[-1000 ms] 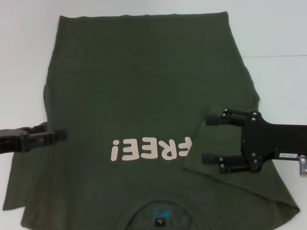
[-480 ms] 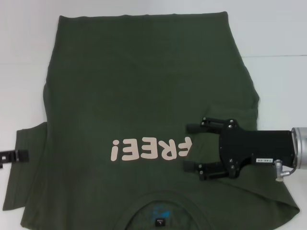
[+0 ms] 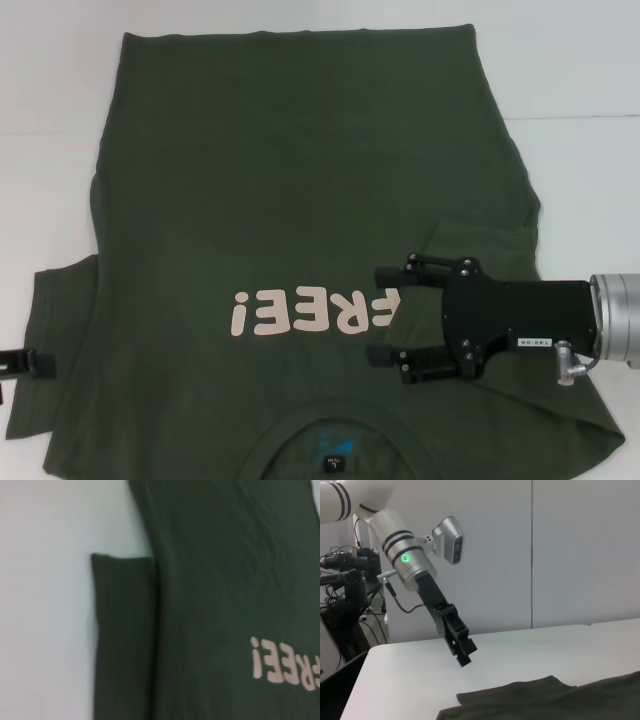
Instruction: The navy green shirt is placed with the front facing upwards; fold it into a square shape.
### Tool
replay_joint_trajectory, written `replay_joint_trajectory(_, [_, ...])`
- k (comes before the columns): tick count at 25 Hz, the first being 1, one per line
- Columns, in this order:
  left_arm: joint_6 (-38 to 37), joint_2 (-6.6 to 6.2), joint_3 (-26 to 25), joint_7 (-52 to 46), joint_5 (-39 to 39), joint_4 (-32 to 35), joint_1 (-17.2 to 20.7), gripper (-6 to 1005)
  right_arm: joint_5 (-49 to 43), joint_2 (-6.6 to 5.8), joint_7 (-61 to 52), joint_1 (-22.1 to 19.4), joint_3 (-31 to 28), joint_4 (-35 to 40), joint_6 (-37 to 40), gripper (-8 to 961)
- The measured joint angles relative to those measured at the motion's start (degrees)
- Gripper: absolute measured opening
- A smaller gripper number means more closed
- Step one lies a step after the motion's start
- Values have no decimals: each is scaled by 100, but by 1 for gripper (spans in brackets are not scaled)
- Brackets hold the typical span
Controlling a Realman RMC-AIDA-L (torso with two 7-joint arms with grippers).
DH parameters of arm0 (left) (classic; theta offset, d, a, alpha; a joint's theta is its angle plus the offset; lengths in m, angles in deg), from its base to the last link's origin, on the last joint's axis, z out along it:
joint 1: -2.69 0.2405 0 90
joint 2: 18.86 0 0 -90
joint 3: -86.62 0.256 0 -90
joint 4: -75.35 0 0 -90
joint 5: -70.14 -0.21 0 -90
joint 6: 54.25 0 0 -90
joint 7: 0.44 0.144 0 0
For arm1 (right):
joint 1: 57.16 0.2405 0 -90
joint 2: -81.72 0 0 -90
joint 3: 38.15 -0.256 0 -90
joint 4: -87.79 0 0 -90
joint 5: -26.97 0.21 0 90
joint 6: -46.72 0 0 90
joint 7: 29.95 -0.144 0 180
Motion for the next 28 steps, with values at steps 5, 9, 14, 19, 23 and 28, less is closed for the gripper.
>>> replay_joint_trajectory(5, [-22, -7, -65, 2, -237, -186, 10, 935, -4, 7, 71, 46, 0, -126, -26, 900])
replay_joint_trajectory(9, [77, -9, -97, 28, -300, -329, 18, 934, -20, 14, 73, 90, 0, -185, -56, 899])
replay_joint_trajectory(14, [231, -24, -126, 17, -352, -494, -6, 931, -14, 14, 75, 96, 0, -187, -65, 899])
replay_joint_trajectory(19, [400, -61, -111, 0, -543, -785, -102, 927, 11, 14, 78, 104, 0, -188, -95, 899])
replay_joint_trajectory(23, [485, -86, -100, 39, -738, -967, -165, 925, 18, 24, 78, 144, 0, -245, -157, 900])
replay_joint_trajectory(28, [614, -89, -95, 49, -749, -1009, -169, 921, 10, 24, 78, 189, 0, -270, -223, 899])
